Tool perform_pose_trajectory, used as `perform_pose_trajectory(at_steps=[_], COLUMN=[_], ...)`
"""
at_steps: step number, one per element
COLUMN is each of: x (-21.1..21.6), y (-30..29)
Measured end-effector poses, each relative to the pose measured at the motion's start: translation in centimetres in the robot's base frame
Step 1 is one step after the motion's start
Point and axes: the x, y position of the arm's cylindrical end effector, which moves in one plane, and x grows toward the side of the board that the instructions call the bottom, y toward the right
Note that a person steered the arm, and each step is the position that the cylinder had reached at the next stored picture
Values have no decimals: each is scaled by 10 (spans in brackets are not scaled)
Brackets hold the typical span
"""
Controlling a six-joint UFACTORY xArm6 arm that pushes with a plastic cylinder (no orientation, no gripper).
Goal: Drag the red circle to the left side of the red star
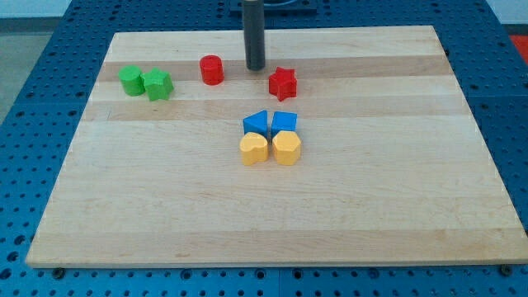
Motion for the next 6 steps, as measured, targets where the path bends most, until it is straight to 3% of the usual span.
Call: perform_pose_trajectory(at_steps=[2,3,5,6], x=[-28,-5,55,58], y=[-114,-116,-22,-10])
